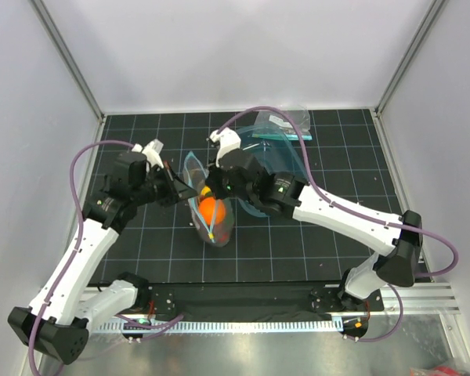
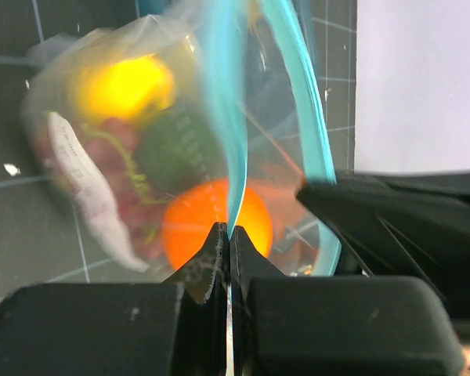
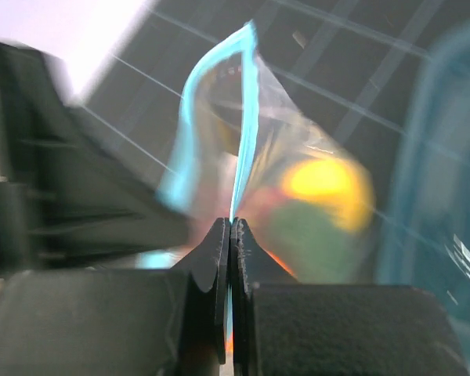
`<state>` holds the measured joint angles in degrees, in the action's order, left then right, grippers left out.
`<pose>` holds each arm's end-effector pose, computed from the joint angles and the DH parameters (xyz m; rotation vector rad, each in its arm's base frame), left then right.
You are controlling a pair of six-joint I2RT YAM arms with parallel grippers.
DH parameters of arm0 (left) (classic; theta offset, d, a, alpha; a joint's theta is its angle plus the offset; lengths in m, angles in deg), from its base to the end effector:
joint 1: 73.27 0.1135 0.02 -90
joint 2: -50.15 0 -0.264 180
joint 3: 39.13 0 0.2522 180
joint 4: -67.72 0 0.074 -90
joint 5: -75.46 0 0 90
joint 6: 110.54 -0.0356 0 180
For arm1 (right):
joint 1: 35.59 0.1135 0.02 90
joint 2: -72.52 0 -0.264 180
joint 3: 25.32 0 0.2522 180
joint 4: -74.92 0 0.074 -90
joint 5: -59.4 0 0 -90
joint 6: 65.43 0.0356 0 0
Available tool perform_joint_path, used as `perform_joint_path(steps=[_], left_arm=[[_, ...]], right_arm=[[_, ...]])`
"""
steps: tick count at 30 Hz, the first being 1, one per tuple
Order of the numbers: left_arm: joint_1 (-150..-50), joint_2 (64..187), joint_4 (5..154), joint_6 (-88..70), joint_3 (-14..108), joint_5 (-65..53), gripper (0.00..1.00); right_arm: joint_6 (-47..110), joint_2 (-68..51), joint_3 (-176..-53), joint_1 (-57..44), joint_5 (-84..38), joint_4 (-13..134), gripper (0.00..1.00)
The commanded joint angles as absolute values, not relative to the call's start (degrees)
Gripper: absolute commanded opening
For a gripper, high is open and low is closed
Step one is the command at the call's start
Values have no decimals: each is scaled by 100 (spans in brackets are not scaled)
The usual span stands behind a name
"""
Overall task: Place the food in the zip-top bag and seal the zipper
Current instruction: Adjust the zipper food storage bag at the center of the board.
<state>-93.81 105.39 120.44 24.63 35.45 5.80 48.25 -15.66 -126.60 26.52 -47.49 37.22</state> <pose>0.1802 -0.0807 0.3548 -0.2724 2.2859 -1.0149 0.1754 0.3094 0.3895 -0.4865 1.9852 0.6678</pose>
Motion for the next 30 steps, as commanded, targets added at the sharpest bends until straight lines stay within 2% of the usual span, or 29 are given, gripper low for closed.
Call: perform_joint_path(steps=[1, 7, 8, 15, 17, 23, 30], left_arm=[[-9375, 10315, 11778, 2762, 3431, 849, 0], [-9384, 10148, 11620, 2973, 2957, 1033, 0], [-9384, 10148, 11620, 2982, 2930, 1077, 0], [-9384, 10165, 11497, 3035, 2991, 1078, 0], [-9384, 10166, 11435, 3052, 3009, 1051, 0], [-9375, 10174, 11286, 3175, 2921, 726, 0], [-9375, 10192, 10364, 3833, 2500, 629, 0]], right_arm=[[4900, -1046, -12311, 2628, -5003, 3488, 1], [4935, -755, -11669, 2620, -4688, 3619, 1], [4909, -720, -11634, 2628, -4530, 3707, 6], [4663, -545, -11669, 2628, -3571, 3857, 64], [4689, -281, -11345, 2637, -3439, 4050, 71], [4865, 754, -10299, 2891, -3632, 4332, 83], [5066, 1170, -9841, 3296, -4579, 3875, 84]])
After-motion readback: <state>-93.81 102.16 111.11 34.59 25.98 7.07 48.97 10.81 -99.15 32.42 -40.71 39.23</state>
